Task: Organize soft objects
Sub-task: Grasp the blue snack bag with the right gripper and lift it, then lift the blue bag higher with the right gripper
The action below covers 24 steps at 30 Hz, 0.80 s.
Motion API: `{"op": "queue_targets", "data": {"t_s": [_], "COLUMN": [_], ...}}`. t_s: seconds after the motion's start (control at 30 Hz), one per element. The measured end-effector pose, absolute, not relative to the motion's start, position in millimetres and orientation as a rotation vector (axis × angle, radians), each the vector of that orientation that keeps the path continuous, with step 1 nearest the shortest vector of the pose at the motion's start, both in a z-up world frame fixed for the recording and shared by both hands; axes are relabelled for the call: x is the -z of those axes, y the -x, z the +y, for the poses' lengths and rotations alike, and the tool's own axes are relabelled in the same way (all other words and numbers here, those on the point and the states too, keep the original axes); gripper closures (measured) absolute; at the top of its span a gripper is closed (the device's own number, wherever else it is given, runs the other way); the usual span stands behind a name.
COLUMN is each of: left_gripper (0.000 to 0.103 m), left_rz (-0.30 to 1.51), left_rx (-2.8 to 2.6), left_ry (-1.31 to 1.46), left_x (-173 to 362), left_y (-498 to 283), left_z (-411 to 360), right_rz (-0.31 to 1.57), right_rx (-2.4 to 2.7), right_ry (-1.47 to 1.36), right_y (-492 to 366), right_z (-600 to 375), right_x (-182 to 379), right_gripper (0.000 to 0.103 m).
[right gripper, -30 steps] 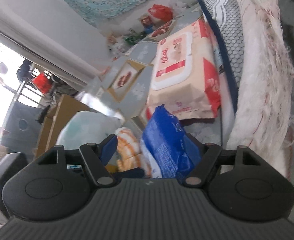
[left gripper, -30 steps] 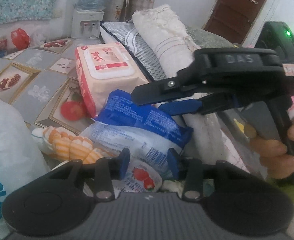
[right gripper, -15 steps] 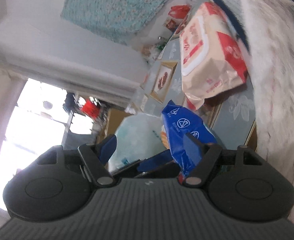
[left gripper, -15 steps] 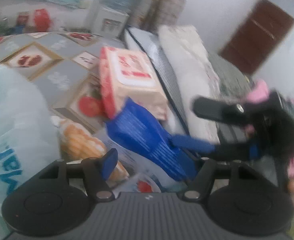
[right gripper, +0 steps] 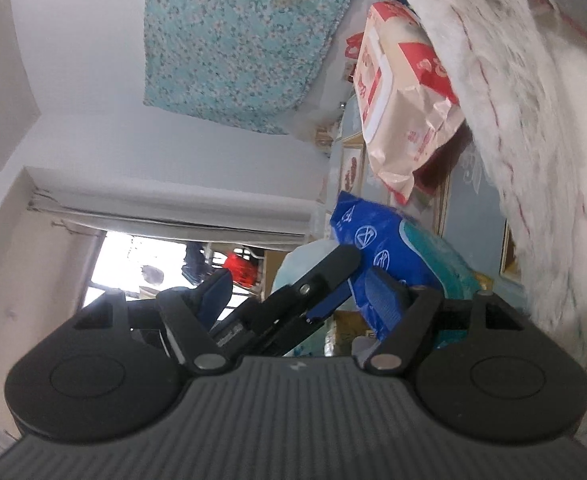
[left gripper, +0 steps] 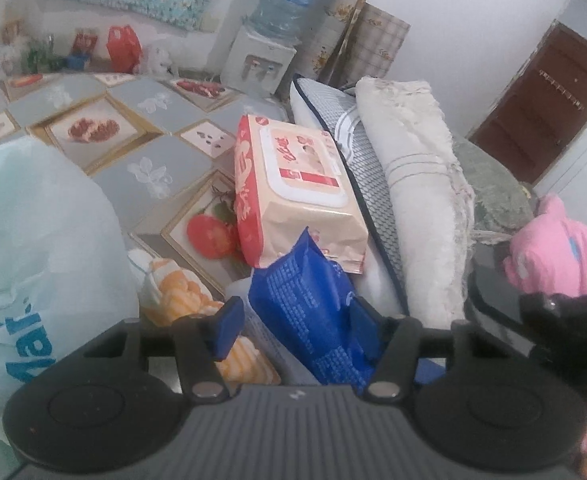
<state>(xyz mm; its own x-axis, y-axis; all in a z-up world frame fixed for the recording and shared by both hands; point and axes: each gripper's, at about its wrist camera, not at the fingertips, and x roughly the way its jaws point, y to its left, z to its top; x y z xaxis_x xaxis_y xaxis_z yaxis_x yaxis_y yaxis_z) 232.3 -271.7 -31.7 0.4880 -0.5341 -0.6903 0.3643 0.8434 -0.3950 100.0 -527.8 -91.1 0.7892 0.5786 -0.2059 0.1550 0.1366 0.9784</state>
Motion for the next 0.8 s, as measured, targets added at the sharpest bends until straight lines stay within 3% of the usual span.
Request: {"op": "queue_targets", "data": {"t_s": [0.23, 0.47, 0.8], "left_gripper": [0.044, 0.043, 0.041], "left_rz": [0.848, 0.883, 0.908], "left_rx": [0.525, 0.53, 0.535], "left_ry": [0.099, 0.143, 0.181], "left_x": [28.3, 32.6, 35.8], "left_y": [-225.9, -236.1, -243.3], "left_z": [-281.5, -270.7, -261.6], "right_rz": [0.631, 0.704, 0.696], "right_rx": [-0.34, -0.167, -0.226], "right_ry": [-1.437, -0.891, -0.708], "right_y": [-96.2, -90.9, -83.7], "right_z": [-533.4, -521.5, -498.8], "right_x": [91.9, 33.3, 25.9], "right_gripper": [0.029, 0.02, 0.02]}}
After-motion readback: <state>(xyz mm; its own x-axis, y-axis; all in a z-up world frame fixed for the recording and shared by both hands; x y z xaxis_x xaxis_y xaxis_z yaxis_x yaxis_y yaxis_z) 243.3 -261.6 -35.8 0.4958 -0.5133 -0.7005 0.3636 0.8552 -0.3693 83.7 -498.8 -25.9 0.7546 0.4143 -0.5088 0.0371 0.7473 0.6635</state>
